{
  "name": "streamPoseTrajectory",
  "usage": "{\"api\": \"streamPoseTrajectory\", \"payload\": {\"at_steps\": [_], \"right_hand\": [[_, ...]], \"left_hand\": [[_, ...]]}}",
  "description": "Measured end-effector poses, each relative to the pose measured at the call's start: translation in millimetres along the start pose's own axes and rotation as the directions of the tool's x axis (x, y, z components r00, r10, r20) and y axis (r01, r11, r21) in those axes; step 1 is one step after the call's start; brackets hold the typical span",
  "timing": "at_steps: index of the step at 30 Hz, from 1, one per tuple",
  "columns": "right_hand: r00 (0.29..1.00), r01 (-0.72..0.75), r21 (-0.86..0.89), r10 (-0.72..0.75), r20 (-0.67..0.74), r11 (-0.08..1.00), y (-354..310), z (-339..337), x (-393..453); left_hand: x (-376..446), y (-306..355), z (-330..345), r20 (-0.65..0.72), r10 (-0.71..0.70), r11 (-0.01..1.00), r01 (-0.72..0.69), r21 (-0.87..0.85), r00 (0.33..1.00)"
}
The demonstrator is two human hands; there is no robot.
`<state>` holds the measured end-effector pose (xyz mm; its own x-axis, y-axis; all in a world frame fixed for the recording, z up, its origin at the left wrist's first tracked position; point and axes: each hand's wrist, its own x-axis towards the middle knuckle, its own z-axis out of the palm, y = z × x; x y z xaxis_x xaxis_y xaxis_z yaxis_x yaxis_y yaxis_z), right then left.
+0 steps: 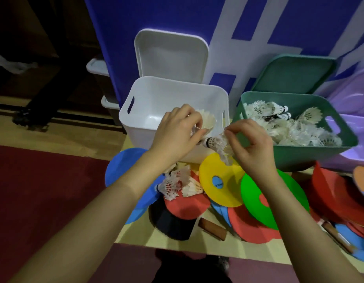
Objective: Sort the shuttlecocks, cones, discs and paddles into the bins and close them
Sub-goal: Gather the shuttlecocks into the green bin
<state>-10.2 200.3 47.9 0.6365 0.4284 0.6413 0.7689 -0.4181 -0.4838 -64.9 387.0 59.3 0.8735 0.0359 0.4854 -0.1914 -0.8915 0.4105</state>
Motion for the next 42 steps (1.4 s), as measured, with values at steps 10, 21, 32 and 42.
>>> {"api": "streamPoseTrajectory", "payload": {"at_steps": [10, 21, 32, 42], "right_hand": [[0.991, -0.038, 0.002, 0.038, -0.130, 0.999, 110, -101, 27], [0.978, -0.144, -0.302, 0.089, -0.188, 0.942, 259, -124, 52], [0.804, -0.053, -0.355, 0.251, 0.539, 0.933, 306, -114, 34], [0.944, -0.034, -0.351, 0.146, 0.297, 0.936, 259, -120, 45]], "left_hand": [[102, 92, 81, -0.048, 0.042, 0.997, -0.045, -0.066, 0.998], [158, 113, 207, 0.165, -0.205, 0.979, 0.203, 0.028, 0.965], [166, 104, 234, 0.577, -0.397, 0.896, 0.165, 0.412, 0.714], [165, 128, 191, 0.195, -0.252, 0.941, 0.193, 0.278, 0.948]]}}
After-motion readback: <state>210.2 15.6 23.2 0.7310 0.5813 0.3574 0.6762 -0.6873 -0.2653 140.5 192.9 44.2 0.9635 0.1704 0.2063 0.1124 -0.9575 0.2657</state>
